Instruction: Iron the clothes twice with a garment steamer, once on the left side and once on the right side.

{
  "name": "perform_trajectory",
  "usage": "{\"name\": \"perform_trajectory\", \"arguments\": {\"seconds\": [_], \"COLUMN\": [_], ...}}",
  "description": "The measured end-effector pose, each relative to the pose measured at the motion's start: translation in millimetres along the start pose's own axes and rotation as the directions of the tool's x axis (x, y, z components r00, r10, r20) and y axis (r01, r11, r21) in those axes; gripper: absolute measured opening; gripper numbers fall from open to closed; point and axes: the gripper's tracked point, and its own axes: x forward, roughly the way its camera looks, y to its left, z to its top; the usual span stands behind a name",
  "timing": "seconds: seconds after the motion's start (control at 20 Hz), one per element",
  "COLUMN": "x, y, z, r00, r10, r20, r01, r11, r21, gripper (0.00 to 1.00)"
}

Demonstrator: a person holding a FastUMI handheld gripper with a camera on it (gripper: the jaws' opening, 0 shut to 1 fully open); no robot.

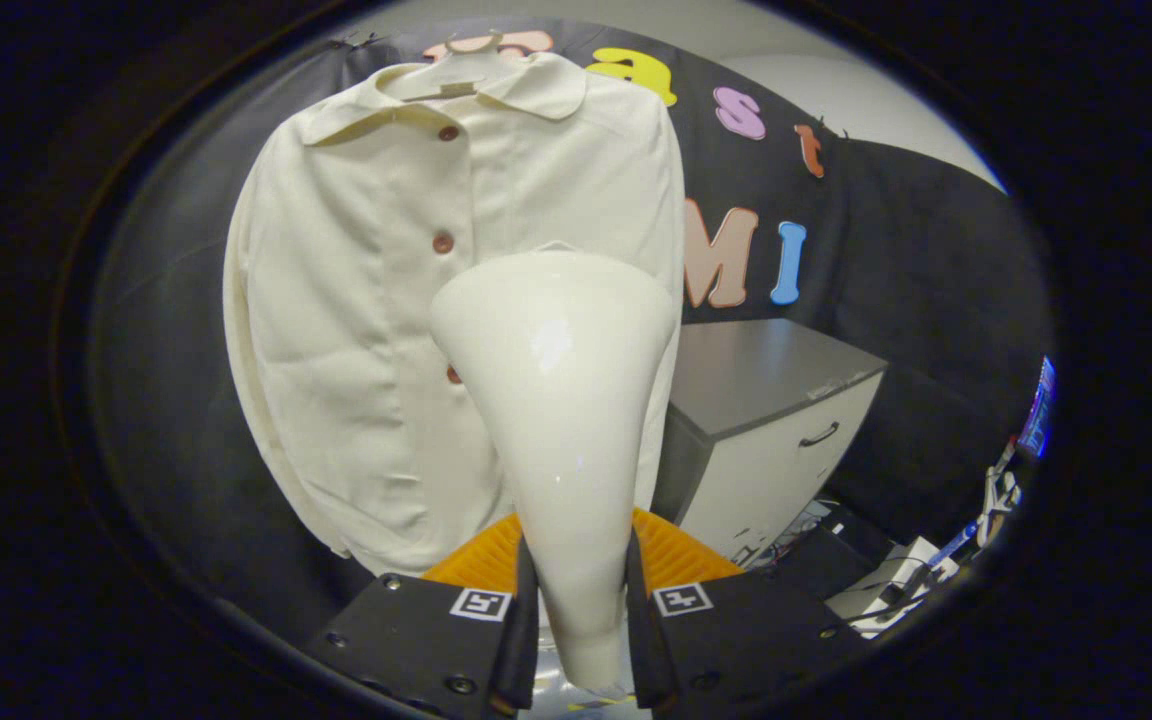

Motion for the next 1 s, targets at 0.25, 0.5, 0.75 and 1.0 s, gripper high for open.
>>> {"name": "perform_trajectory", "arguments": {"seconds": [0.25, 0.5, 0.75, 1.0], "x": [20, 48, 61, 72], "y": [-14, -13, -28, -48], "z": [70, 127, 148, 136], "r00": [0.997, 0.992, 0.989, 0.990], "r10": [0.029, 0.098, 0.121, 0.120], "r20": [0.074, 0.081, 0.085, 0.069], "r01": [-0.029, -0.095, -0.119, -0.118], "r11": [1.000, 0.995, 0.992, 0.992], "r21": [0.000, -0.037, -0.035, -0.039], "gripper": [0.37, 0.37, 0.37, 0.37]}}
